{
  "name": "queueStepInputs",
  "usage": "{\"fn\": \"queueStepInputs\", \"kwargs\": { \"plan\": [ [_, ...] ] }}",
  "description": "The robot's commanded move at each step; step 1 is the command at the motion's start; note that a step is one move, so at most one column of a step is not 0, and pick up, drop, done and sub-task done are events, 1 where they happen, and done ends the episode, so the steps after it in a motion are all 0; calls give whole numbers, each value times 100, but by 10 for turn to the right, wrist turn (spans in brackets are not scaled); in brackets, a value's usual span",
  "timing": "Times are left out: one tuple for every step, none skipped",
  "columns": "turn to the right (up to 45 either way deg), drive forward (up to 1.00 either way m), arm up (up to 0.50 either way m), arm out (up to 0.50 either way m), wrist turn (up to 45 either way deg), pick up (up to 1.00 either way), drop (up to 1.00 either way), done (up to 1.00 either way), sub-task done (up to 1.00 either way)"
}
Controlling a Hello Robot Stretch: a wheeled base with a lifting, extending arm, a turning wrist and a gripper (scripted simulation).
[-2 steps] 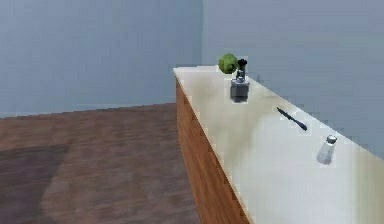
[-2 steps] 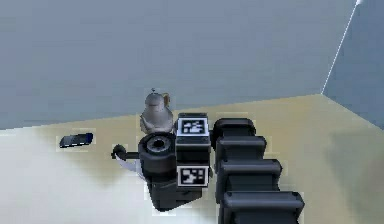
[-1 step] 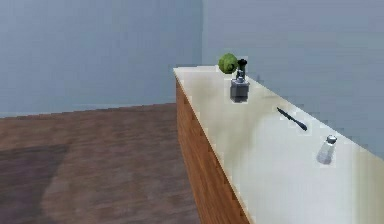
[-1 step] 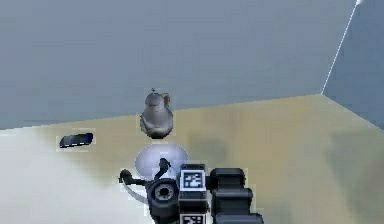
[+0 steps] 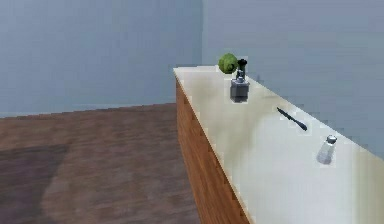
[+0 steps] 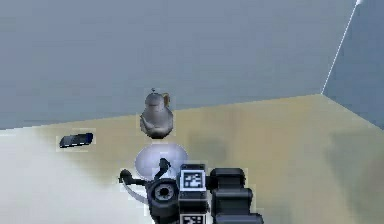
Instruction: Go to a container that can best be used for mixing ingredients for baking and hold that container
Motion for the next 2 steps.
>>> {"fn": "queueStepInputs", "kwargs": {
  "plan": [
    [0, 0, 8, 0, 0, 0, 0, 0, 0],
    [0, 0, 0, 0, 0, 0, 0, 100, 0]
  ]
}}
